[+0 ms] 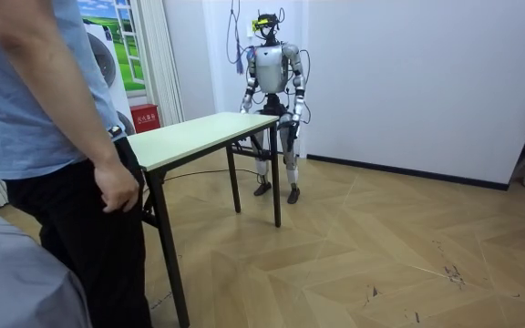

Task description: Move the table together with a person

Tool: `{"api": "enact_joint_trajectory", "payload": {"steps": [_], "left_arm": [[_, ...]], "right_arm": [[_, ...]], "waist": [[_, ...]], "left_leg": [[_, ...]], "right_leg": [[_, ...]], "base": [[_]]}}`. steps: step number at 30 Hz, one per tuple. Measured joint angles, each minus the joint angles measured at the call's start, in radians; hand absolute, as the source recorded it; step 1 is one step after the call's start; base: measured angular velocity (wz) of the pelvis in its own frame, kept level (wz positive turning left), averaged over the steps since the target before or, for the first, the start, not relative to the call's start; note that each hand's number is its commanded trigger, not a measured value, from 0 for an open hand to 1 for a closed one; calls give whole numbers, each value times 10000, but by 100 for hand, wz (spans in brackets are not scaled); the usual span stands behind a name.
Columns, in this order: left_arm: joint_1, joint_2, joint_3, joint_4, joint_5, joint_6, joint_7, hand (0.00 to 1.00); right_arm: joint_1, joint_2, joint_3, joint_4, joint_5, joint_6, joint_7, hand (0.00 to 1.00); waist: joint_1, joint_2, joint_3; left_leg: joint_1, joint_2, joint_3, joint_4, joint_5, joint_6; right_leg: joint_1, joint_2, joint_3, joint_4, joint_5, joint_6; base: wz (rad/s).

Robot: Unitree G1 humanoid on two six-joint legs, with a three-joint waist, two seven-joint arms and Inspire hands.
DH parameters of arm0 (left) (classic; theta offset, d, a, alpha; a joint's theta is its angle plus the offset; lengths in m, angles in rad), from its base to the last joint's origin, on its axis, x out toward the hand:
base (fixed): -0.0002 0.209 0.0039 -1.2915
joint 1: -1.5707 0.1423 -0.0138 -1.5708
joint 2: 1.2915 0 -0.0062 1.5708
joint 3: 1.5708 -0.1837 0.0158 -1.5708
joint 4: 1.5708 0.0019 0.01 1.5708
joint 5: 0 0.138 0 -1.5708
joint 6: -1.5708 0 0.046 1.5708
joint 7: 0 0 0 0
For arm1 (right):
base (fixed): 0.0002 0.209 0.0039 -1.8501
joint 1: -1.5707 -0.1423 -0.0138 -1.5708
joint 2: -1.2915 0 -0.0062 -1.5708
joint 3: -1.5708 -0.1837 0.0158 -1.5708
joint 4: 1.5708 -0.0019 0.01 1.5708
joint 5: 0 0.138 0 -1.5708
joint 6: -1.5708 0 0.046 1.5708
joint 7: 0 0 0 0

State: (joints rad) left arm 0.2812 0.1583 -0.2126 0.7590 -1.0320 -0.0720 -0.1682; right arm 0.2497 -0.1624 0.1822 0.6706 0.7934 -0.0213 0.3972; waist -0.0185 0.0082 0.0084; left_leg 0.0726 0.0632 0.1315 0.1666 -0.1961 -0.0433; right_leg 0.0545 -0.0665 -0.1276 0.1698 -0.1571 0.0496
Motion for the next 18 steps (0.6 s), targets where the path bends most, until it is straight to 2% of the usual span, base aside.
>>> {"api": "enact_joint_trajectory", "payload": {"steps": [3,5,9,13,18], "left_arm": [[361,15,-429,-1557,-1281,7,-337,0],[494,161,-825,-2401,-2248,-3,-500,0],[638,293,-1526,-3805,-3536,-12,-765,0],[545,305,-1809,-4691,-3540,-11,-936,0],[330,480,-2043,-5419,-3726,-1,-1129,0]], "right_arm": [[722,68,425,-1677,1451,14,114,0],[1009,20,776,-2417,2341,11,267,0],[1219,-71,1391,-3246,3574,15,525,0],[936,-94,1772,-3533,3845,14,696,0],[571,-279,2167,-4056,4247,17,730,0]], "waist": [[32,-41,23],[11,-54,24],[-27,-50,25],[-32,-87,-14],[-41,-168,7]], "left_leg": [[-74,0,-2,2,0,0],[-83,0,-3,-1,-2,0],[-136,0,-20,37,-5,1],[-173,1,-19,42,-1,5],[-184,7,-39,215,0,6]], "right_leg": [[-11,-10,-19,10,-1,1],[-13,-12,-36,12,-1,0],[-45,-12,-52,20,-5,-3],[-96,-10,-39,30,-10,-9],[-106,-12,-34,144,-9,-9]], "base": [[2],[0],[0],[0],[0]]}}
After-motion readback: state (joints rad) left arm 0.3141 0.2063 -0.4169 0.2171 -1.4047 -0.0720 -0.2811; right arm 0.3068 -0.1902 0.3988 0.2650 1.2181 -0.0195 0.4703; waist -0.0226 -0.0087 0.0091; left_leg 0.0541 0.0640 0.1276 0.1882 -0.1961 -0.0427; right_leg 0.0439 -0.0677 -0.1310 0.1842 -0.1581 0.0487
